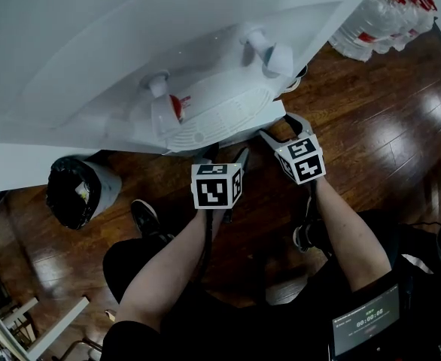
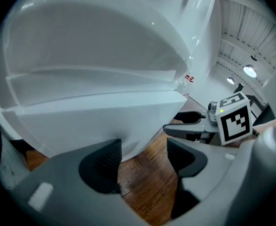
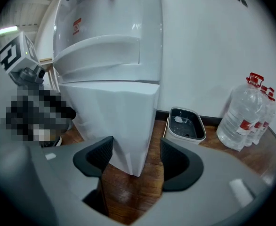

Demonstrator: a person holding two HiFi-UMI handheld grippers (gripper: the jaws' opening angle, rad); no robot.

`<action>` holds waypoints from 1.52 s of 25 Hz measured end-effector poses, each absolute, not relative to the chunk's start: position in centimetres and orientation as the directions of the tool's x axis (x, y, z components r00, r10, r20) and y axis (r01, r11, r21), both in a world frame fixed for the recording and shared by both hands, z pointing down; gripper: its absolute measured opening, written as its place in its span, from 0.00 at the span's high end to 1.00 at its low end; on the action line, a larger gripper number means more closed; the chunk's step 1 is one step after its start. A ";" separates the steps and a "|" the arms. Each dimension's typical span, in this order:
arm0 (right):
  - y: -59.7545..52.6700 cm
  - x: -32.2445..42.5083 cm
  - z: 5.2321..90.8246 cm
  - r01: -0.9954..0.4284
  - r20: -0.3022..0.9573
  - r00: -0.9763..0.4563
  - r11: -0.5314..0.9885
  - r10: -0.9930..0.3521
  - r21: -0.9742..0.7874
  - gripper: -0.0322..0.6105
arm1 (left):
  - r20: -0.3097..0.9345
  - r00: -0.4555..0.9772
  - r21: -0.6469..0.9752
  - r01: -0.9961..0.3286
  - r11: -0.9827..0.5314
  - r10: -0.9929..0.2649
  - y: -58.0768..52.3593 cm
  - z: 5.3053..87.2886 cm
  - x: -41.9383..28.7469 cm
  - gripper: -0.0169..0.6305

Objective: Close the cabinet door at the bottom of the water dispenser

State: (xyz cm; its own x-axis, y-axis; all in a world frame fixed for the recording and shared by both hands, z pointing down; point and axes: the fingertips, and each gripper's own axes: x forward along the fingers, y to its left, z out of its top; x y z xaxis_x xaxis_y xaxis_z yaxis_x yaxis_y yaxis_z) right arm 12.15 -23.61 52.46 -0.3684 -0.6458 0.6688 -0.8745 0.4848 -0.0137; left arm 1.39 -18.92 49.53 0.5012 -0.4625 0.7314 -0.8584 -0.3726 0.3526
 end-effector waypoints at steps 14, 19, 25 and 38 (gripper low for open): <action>-23.8 10.4 56.7 -0.827 0.725 -0.378 0.562 -0.575 0.015 0.45 | 0.735 0.505 0.370 -0.858 -0.356 -0.453 -19.2 50.1 2.3 0.49; -23.9 10.5 56.2 -0.813 0.729 -0.377 0.581 -0.572 0.035 0.49 | 0.732 0.508 0.379 -0.857 -0.348 -0.454 -19.1 49.8 2.1 0.49; -24.9 10.2 56.2 -0.799 0.732 -0.376 0.599 -0.568 0.056 0.49 | 0.725 0.513 0.388 -0.856 -0.342 -0.460 -19.7 49.6 2.2 0.49; -26.9 9.7 55.9 -0.791 0.733 -0.381 0.609 -0.564 0.058 0.48 | 0.723 0.485 0.371 -0.873 -0.316 -0.492 -20.9 49.5 1.8 0.51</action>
